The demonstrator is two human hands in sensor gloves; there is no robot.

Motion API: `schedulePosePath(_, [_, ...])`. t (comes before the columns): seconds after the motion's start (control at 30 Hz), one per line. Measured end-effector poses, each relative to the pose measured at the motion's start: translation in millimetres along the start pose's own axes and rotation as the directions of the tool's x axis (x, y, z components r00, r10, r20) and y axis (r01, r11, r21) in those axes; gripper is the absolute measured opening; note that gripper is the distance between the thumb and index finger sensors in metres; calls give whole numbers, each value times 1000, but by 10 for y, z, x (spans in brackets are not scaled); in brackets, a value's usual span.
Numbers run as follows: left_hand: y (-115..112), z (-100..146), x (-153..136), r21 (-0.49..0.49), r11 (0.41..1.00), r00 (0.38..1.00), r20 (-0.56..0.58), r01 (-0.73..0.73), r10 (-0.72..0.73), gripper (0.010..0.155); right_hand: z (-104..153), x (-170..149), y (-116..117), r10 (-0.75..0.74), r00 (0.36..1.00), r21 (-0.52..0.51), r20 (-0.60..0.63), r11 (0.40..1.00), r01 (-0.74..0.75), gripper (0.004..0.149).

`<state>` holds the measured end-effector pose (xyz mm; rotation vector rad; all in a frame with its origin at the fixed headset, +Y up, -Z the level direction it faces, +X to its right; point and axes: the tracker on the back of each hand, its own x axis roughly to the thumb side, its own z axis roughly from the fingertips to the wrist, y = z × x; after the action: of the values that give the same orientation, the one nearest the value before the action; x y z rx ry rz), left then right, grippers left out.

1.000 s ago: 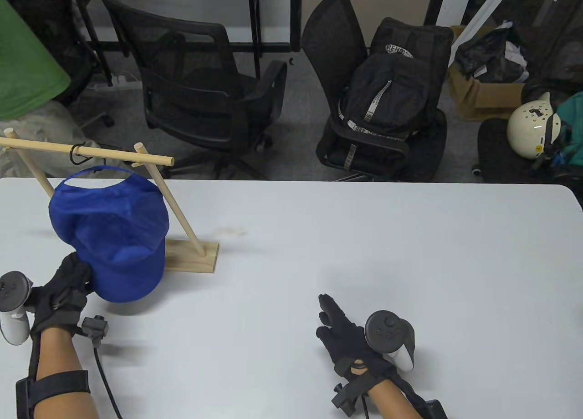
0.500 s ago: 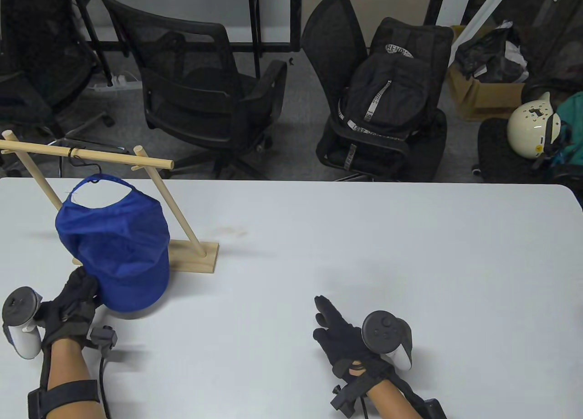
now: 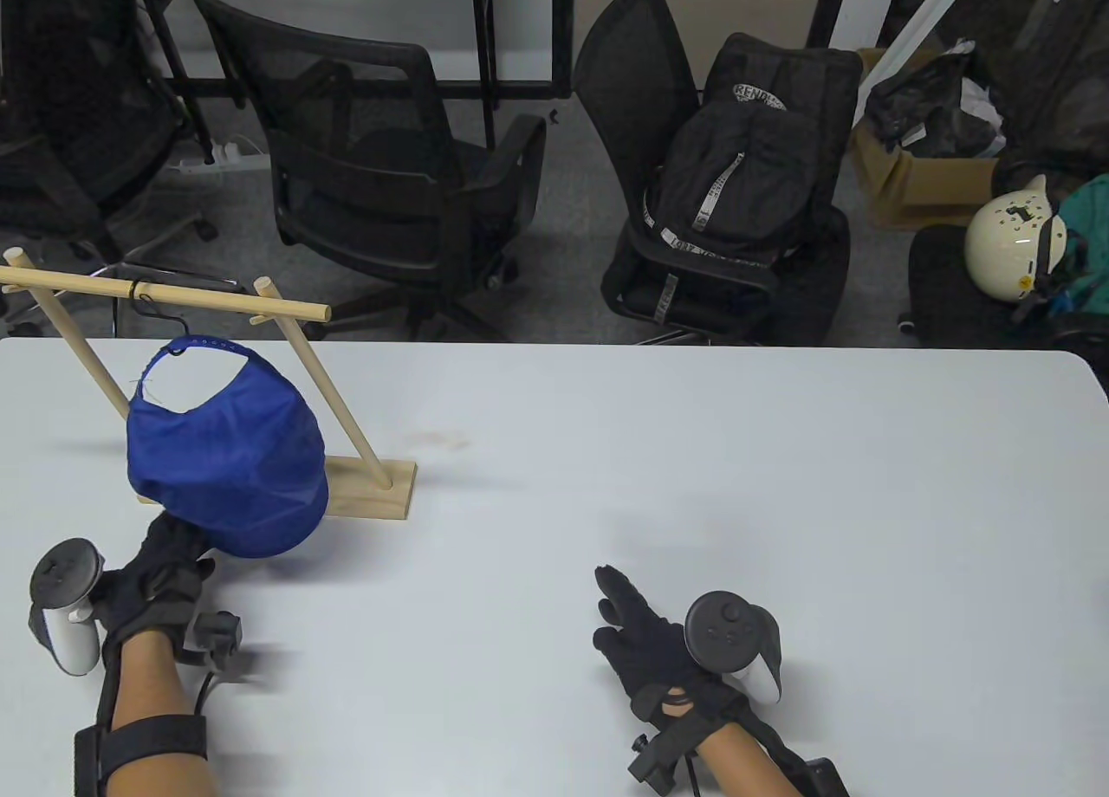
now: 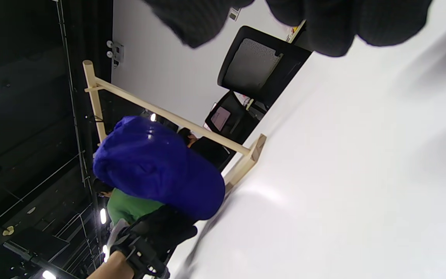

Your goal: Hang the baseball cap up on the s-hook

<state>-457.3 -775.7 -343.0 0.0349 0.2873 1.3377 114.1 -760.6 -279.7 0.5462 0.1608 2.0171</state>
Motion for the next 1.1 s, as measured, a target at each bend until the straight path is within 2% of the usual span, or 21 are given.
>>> schedulePosePath(0.33, [65,155,174,8,990,990,11,144,-144,67,-10,17,-27,13,1000,-3,9,1000,-13,70])
schedulePosePath(0.6, [203,447,477,39,959,959,28,282,-283,70,-11,82,-142,59,998,-20,37,998,-58,70])
schedulePosePath(0.77, [225,637,709,142,920,928,21,365,-372,70,8,104,-260,156,987,-48,38,987,-155,72])
schedulePosePath(0.97, [210,852,1040,305,892,914,127,333,-385,69,26,99,-416,228,973,-90,19,970,-226,76])
schedulePosePath(1.1, [145,1017,1329,337,882,885,215,328,-412,72,37,100,-506,288,958,-117,-2,951,-286,79])
